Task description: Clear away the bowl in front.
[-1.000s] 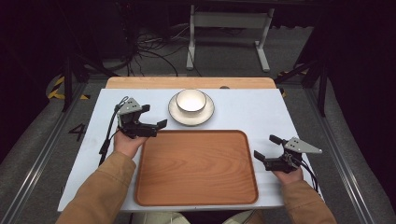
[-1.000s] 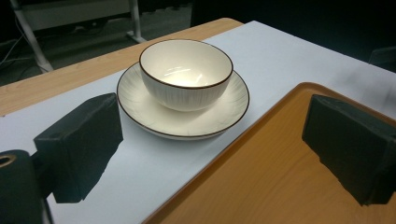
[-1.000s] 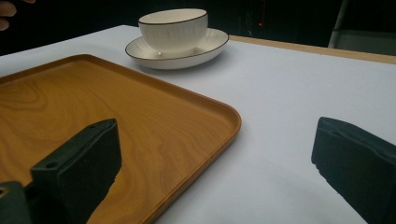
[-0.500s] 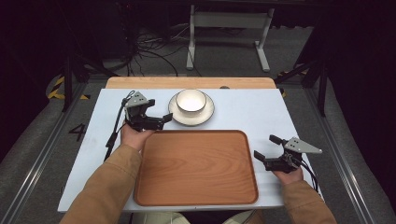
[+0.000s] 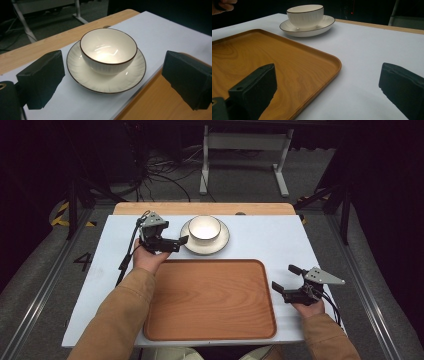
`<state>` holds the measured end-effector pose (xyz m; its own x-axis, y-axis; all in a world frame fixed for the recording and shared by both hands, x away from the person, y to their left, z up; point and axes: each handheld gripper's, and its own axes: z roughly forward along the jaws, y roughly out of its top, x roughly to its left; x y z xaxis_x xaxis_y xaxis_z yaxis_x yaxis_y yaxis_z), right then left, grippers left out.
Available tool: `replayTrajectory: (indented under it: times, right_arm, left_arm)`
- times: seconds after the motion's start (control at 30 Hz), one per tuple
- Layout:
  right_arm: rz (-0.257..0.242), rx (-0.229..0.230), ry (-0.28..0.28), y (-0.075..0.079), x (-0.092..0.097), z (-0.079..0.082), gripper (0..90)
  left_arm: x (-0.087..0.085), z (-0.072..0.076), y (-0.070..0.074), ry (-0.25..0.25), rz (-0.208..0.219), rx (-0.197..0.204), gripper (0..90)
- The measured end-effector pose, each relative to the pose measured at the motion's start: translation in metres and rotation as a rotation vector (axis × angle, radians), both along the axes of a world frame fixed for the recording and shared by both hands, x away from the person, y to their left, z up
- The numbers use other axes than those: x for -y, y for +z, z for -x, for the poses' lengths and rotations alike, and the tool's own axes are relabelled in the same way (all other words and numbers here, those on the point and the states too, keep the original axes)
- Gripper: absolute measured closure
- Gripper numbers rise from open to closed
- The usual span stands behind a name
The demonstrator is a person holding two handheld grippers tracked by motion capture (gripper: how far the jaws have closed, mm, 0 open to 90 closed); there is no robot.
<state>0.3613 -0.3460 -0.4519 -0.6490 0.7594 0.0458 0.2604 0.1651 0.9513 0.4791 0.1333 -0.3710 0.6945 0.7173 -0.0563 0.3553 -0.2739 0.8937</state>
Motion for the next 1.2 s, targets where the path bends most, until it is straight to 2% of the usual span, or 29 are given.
replayTrajectory:
  times: [0.1, 0.23, 0.3, 0.4, 0.63, 0.77, 0.87, 1.0, 1.1, 1.2]
  right_arm:
    - [0.0, -0.001, 0.0, 0.0, 0.0, 0.0, 2.0]
    - [0.003, 0.0, -0.001, 0.0, 0.0, 0.0, 2.0]
    - [0.003, -0.002, -0.002, 0.0, 0.0, 0.0, 2.0]
    - [0.003, -0.002, -0.003, 0.0, 0.0, 0.0, 2.1]
    - [0.009, -0.001, -0.008, -0.001, 0.0, -0.001, 2.1]
    - [0.009, -0.002, -0.011, -0.001, 0.0, -0.001, 2.2]
    - [0.01, -0.001, -0.013, -0.001, 0.0, -0.001, 2.1]
    - [0.009, -0.002, -0.018, -0.001, 0.0, -0.001, 2.2]
    - [0.01, -0.002, -0.02, -0.001, 0.0, -0.001, 2.2]
    - [0.008, 0.0, -0.019, -0.001, 0.0, -0.001, 2.2]
  left_arm:
    - [0.005, -0.004, 0.002, 0.002, -0.026, 0.003, 6.9]
    - [0.008, -0.01, 0.006, 0.036, -0.02, 0.001, 10.1]
    - [0.009, -0.013, 0.008, 0.029, -0.019, 0.004, 14.3]
    - [0.01, -0.019, 0.011, 0.031, -0.008, -0.012, 18.2]
    - [0.017, -0.036, 0.014, 0.034, -0.044, -0.061, 19.2]
    - [0.025, -0.048, 0.012, 0.035, -0.065, -0.105, 18.6]
    - [0.03, -0.057, 0.009, 0.041, -0.088, -0.139, 18.0]
    - [0.033, -0.068, 0.006, 0.053, -0.091, -0.184, 19.8]
    - [0.037, -0.076, 0.001, 0.057, -0.113, -0.216, 21.2]
    - [0.039, -0.081, -0.004, 0.069, -0.105, -0.24, 23.1]
